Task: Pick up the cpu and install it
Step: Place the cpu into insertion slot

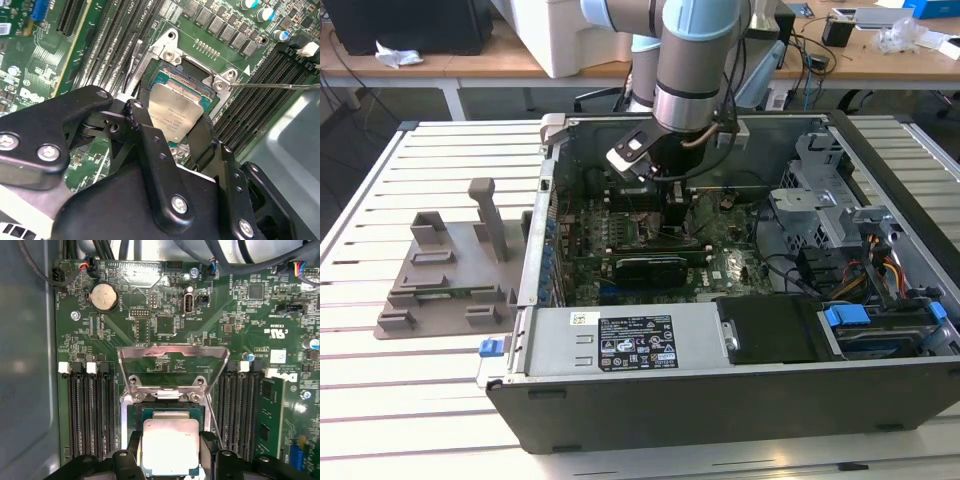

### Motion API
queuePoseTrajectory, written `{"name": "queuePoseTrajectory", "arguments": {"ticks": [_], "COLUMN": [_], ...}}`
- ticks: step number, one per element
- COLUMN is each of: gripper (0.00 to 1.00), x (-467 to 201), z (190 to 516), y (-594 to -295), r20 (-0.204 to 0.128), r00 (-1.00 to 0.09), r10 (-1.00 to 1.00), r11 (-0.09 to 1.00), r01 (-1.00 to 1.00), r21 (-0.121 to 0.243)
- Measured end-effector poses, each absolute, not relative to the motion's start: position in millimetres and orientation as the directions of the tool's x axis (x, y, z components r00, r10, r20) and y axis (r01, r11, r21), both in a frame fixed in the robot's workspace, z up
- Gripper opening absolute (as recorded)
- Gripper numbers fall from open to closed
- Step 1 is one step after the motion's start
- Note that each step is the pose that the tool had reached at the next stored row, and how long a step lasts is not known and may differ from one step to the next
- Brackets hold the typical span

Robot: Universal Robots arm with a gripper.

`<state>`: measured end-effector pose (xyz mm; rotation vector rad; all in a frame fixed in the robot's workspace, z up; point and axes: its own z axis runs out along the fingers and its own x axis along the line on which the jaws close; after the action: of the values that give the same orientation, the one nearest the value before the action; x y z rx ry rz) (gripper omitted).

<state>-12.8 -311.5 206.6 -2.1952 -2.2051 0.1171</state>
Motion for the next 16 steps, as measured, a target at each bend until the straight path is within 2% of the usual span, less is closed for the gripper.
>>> {"name": "queuePoseTrajectory", "arguments": {"ticks": [8, 9, 10, 12, 13, 14, 16], "gripper": [0.55, 0.62, 0.54, 0.29, 0.24, 0.24, 0.11], "x": [-13.5, -13.4, -13.4, -13.6, -13.6, -13.6, -13.6], "z": [198.2, 198.2, 214.3, 214.3, 213.8, 213.5, 212.1], "y": [-310.7, -310.6, -309.2, -309.3, -309.3, -309.3, -309.3], "r20": [-0.034, -0.033, -0.033, -0.034, -0.033, -0.033, -0.033], "r00": [-0.017, -0.017, -0.017, -0.017, -0.017, -0.017, -0.017], "r10": [0.999, 0.999, 0.999, 0.999, 0.999, 0.999, 0.999], "r11": [0.014, 0.014, 0.014, 0.014, 0.014, 0.014, 0.014], "r01": [0.997, 0.997, 0.997, 0.997, 0.997, 0.997, 0.997], "r21": [-0.073, -0.073, -0.073, -0.073, -0.073, -0.073, -0.073]}}
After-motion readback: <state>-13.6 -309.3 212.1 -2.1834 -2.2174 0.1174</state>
